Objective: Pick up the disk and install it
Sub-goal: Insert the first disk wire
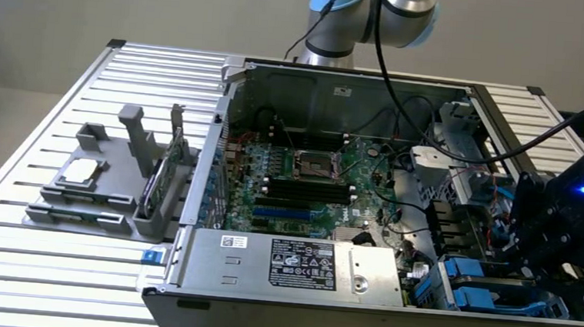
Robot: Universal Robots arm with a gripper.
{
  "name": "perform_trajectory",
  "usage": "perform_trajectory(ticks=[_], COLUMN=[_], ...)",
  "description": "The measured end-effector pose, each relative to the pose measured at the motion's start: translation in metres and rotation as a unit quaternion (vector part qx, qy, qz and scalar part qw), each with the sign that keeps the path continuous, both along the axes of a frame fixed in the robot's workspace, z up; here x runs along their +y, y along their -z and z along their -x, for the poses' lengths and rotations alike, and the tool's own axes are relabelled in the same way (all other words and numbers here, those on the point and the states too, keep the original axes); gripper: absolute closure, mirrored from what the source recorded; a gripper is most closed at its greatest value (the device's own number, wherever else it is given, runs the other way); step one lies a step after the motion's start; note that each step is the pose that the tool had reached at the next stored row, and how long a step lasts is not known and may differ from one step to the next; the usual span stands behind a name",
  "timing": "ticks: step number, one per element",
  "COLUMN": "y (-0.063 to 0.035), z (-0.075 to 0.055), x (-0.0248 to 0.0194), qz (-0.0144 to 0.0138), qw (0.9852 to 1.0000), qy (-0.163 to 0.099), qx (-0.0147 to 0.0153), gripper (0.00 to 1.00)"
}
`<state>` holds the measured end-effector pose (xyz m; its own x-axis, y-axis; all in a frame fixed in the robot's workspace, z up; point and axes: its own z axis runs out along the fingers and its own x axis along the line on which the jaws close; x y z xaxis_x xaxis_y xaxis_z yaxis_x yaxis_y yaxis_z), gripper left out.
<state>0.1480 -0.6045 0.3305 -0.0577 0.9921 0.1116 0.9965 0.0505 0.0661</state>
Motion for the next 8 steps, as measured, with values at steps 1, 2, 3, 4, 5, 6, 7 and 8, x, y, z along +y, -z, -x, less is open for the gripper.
perform_trajectory(ticks=[1, 2, 3, 4, 5, 6, 7, 8], y=[0.0002, -0.0007, -0.002, -0.0037, -0.0061, -0.0085, -0.011, -0.0132], z=[0.0, 0.0, 0.0, 0.0, 0.0, 0.0, 0.0, 0.0], x=[0.0, 0.0, 0.0, 0.0, 0.0, 0.0, 0.0, 0.0], qz=[-0.0001, 0.0003, 0.0005, 0.0004, 0.0004, 0.0004, 0.0005, 0.0005], qw=[1.0, 1.0, 1.0, 1.0, 1.0, 1.0, 1.0, 1.0], qy=[0.0, 0.0, 0.0, 0.0, 0.0, 0.0, 0.0, 0.0], qx=[0.0005, 0.0011, 0.0017, 0.0022, 0.0027, 0.003, 0.0032, 0.0034], gripper=[0.81, 0.74, 0.74, 0.74, 0.74, 0.74, 0.74, 0.74])
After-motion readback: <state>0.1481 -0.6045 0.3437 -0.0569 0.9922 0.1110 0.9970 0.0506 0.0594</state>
